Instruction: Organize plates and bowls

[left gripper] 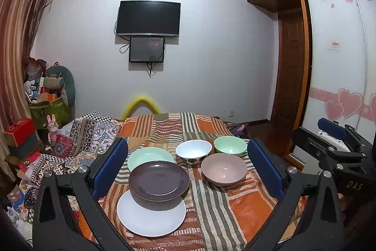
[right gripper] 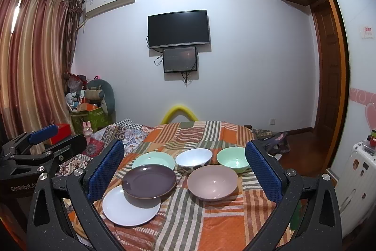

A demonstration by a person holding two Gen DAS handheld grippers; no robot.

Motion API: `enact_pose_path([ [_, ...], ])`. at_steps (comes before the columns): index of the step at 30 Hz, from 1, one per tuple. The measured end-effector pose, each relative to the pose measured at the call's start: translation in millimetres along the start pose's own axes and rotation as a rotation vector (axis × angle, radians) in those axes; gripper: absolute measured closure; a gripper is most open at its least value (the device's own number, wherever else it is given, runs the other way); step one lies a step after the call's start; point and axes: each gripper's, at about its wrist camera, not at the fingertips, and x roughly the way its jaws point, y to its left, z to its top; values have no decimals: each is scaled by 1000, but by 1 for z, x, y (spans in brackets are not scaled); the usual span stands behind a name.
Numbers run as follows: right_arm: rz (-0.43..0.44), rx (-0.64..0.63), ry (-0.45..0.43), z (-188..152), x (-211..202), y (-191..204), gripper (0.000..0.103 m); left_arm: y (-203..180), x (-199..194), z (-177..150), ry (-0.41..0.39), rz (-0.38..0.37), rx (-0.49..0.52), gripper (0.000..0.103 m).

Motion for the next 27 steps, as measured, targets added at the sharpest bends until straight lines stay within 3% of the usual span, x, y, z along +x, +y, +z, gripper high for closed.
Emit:
enact_pose_path([
  [27, 2, 2, 5, 0, 0, 0, 0, 1, -1, 2, 1, -7, 1, 0],
])
